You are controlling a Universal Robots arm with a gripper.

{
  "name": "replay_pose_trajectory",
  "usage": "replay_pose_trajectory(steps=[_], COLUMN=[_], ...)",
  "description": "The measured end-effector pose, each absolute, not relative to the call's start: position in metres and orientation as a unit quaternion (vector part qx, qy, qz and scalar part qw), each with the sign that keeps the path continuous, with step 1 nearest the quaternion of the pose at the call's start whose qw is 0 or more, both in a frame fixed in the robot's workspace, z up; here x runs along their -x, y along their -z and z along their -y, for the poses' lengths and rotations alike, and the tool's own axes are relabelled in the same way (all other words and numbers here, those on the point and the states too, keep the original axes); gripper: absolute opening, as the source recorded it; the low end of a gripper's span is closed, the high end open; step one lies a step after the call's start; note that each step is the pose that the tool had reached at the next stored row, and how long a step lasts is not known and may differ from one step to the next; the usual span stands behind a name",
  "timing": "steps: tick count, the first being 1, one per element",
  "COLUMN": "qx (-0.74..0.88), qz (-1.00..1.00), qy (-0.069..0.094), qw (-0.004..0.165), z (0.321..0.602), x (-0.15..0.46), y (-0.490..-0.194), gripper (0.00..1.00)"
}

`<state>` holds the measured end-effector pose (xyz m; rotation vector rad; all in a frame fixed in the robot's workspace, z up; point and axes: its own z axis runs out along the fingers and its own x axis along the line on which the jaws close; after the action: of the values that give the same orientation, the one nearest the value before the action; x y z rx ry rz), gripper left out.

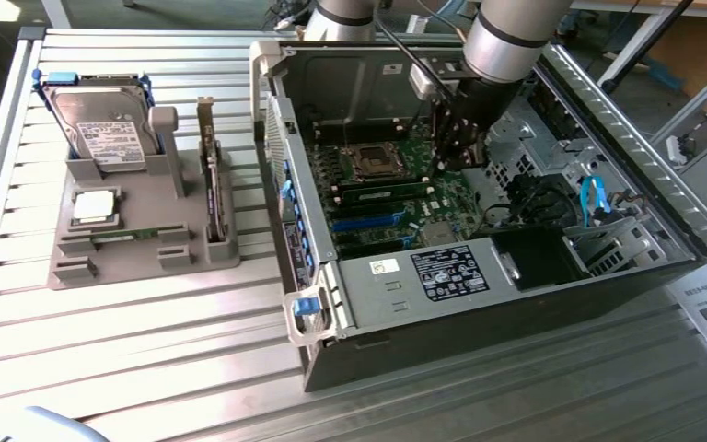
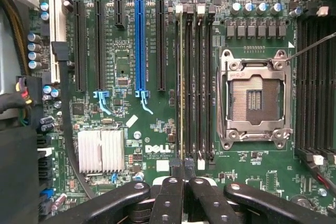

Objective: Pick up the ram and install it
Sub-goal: 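Press down the ram until it locks into place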

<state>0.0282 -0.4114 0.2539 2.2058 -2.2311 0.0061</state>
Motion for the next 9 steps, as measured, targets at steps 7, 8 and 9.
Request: replay_pose_trajectory(steps=[7, 8, 9], qx=[-0.703, -0.703, -0.703], qz=[0.711, 0.711, 0.711], qy=[-0.002, -0.002, -0.002], qw=[0.002, 0.002, 0.002], z=[0.4114, 0.4114, 0.4114], x=[-0.0282, -0.0282, -0.0282], y=[-0.2494, -0.2494, -0.2493], gripper=[0.1, 0.1, 0.1])
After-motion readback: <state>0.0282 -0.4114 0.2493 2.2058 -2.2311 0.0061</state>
